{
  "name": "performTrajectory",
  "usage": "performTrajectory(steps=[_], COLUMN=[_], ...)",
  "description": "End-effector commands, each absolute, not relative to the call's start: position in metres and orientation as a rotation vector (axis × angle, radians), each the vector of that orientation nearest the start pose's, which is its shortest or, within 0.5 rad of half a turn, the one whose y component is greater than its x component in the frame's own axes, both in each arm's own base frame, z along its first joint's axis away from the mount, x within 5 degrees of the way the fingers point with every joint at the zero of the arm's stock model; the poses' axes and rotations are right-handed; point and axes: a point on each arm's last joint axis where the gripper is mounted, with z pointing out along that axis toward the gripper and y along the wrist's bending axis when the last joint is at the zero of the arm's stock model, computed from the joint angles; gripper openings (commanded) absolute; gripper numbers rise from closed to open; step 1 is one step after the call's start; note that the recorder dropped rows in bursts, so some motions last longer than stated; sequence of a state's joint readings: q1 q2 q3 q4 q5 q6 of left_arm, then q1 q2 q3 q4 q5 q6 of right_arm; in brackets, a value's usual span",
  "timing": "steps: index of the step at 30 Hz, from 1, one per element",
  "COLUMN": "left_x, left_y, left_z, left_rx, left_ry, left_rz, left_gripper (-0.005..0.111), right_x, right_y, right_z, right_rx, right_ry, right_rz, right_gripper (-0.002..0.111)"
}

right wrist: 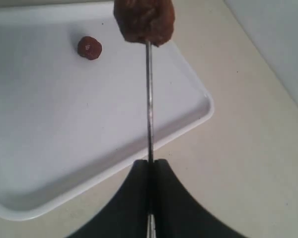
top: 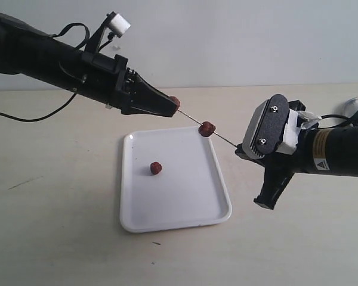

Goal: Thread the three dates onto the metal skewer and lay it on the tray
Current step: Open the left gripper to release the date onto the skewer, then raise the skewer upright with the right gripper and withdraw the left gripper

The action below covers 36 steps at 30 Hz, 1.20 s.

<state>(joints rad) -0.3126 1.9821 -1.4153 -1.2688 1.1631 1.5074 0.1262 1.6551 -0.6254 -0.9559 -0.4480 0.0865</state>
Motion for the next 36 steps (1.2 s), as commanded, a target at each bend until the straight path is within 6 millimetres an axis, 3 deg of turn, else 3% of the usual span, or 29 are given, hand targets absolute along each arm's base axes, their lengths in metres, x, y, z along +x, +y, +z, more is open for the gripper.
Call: performTrajectory(steps=[1,6,12,19,31,36], left_x=[0.348,0.346,0.351,0.359,0.380,0.383], left_y=[-0.212,-0.214,-0.213,-0.205,-0.136,-0.122], left_z=[0.233,0.230,0.229,0.234,0.253,0.254], left_rx=[1.367,1.405,1.372,1.317,1.151,1.126], left_ry=[1.842,1.857,1.874,1.877,1.898,1.896], left_rz=[-1.239,-1.206,-1.160,-1.079,-1.033,-1.043], left_gripper=[0.030,0.034,0.069,0.070,0.070,0.070], right_x=[0.289,0.289,0.288,0.288,0.289,0.289], right_y=[0.073,0.074,0.074,0.071,0.069,0.069], right_z=[0.164,0.165,0.164,0.162,0.161,0.161], right_rx=[-1.104,-1.100,-1.101,-1.102,-1.065,-1.065], right_ry=[1.824,1.814,1.820,1.862,1.894,1.894], right_rz=[0.081,0.095,0.090,0.061,0.052,0.052], right_gripper=[0.000,0.000,0.000,0.000,0.000,0.000])
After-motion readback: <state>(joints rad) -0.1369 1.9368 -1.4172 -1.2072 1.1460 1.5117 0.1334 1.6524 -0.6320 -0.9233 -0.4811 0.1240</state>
